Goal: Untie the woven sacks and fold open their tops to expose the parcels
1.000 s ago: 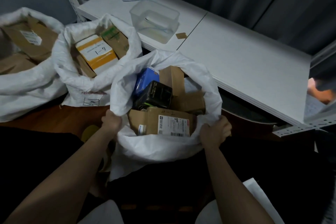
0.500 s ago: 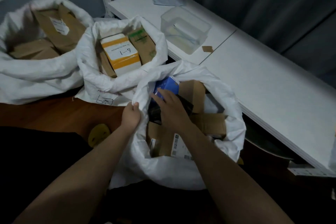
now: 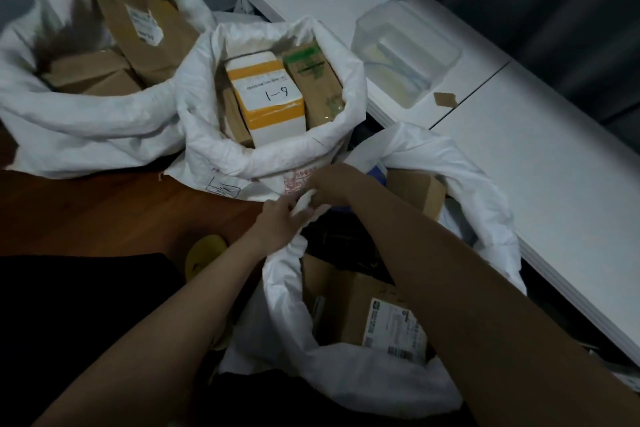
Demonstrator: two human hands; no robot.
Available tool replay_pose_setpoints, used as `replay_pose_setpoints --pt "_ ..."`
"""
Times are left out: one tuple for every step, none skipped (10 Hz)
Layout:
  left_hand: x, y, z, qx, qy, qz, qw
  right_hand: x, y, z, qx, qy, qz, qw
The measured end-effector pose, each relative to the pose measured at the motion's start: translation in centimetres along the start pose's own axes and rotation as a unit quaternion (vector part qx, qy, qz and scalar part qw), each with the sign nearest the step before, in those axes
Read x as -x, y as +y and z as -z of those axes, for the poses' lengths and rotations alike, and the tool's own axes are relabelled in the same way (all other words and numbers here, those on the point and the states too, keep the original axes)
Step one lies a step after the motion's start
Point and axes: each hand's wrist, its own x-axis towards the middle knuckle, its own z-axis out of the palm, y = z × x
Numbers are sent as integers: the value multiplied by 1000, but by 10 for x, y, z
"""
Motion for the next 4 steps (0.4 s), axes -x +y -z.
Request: replay_pose_setpoints --pt "1 -4 4 -13 38 -15 999 4 5 -6 -5 111 10 994" --pt "-5 -1 7 -74 50 33 995 23 6 -32 -38 211 13 977" --pt "-2 18 6 -144 61 13 988 64 12 -48 -178 274 -13 945" --pt "9 50 5 -191 88 -41 977 98 23 -73 -219 327 -85 915"
